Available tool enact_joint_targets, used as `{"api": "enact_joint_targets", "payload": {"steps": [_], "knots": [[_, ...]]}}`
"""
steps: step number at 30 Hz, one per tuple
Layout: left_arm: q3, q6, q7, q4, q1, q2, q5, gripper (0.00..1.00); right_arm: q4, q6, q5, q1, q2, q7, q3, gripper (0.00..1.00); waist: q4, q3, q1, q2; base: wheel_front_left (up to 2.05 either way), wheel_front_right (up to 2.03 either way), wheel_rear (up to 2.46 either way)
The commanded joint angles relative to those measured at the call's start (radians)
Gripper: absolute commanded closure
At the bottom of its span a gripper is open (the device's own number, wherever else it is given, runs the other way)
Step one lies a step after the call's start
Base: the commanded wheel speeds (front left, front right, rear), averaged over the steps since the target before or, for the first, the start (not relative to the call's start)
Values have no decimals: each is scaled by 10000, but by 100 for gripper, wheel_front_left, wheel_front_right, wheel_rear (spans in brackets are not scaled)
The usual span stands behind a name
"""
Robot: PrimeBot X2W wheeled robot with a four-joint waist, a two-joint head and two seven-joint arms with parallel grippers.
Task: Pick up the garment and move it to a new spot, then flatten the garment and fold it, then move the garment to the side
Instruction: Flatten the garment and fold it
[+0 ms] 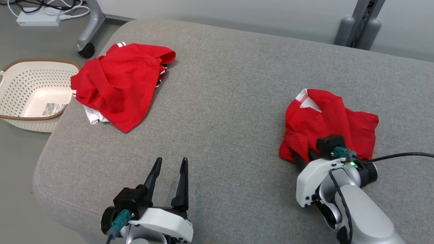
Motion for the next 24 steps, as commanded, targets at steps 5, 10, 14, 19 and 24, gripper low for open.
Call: {"api": "enact_joint_targets", "payload": {"steps": [5,10,14,19,24], "knots": [[196,22,-14,97,-114,42,126,0,-203,2,887,-197,-73,-289,600,0,-227,-183,0,0,0,0,0],[461,-44,-14,124,31,44,319,0,-912,2,1483,-71,-65,-337,925,0,-681,-506,0,0,0,0,0],[725,-98,-14,48,150,44,479,0,-1773,2,1750,170,-72,-148,787,0,-1138,-763,0,0,0,0,0],[1085,-136,-14,-160,91,46,628,0,-3109,2,1176,579,-287,-47,-92,0,-1727,-985,0,0,0,0,0],[1445,-182,-14,-490,-37,43,674,0,-4485,2,370,1189,-477,-348,-1425,0,-2250,-1019,0,0,0,0,0]]}}
